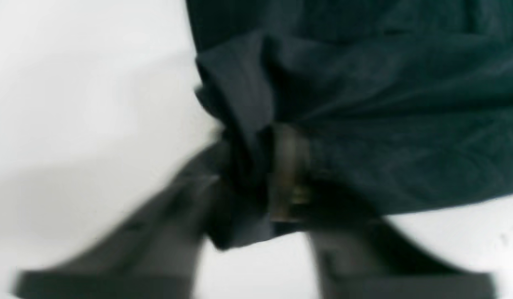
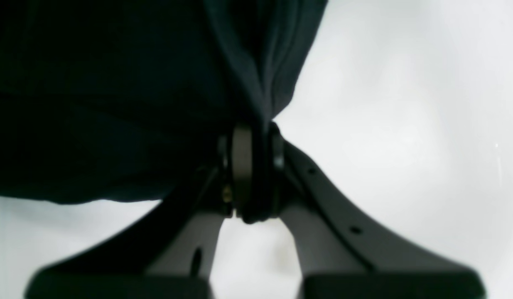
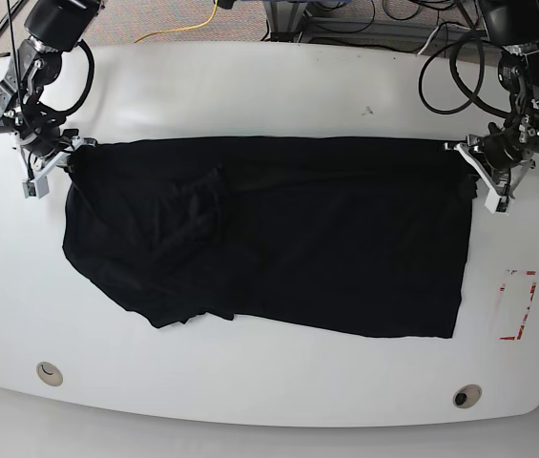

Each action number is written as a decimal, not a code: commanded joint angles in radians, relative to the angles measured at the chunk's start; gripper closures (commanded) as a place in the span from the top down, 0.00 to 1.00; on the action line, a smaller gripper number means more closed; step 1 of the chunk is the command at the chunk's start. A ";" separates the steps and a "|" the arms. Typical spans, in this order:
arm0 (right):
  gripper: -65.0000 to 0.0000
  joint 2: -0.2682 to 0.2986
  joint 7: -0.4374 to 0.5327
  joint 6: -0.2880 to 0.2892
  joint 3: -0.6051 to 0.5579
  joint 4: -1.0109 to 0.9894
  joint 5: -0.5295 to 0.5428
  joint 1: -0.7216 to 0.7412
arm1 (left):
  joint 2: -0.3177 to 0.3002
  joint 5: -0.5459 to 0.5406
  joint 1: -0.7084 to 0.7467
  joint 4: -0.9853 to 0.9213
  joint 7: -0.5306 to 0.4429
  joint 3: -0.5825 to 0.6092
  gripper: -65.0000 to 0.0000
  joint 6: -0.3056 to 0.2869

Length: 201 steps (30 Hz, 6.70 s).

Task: Layout the t-shirt on the table in an organized manner, then fold the t-shirt properly
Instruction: 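Grasp the shirt's corners with both grippers at the same edge, then lift the held edge with both grippers and pull it taut, then move both grippers to the opposite edge of the shirt and grasp it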

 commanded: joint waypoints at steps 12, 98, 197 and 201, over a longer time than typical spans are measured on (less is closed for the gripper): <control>0.00 0.035 -0.058 0.001 0.013 0.044 -0.010 -0.050 | 0.003 0.002 0.107 0.185 0.125 0.001 0.00 -0.002; 0.98 0.095 -0.132 0.001 -0.030 0.107 -0.039 0.262 | 0.067 0.011 -0.423 0.258 0.329 0.002 0.59 0.002; 0.00 0.052 0.259 0.001 -0.305 -0.427 -0.207 0.434 | 0.076 0.238 -0.643 -0.710 -0.225 0.107 0.59 0.091; 0.00 0.052 0.253 0.001 -0.303 -0.427 -0.207 0.437 | 0.078 0.236 -0.643 -0.707 -0.207 0.162 0.58 0.090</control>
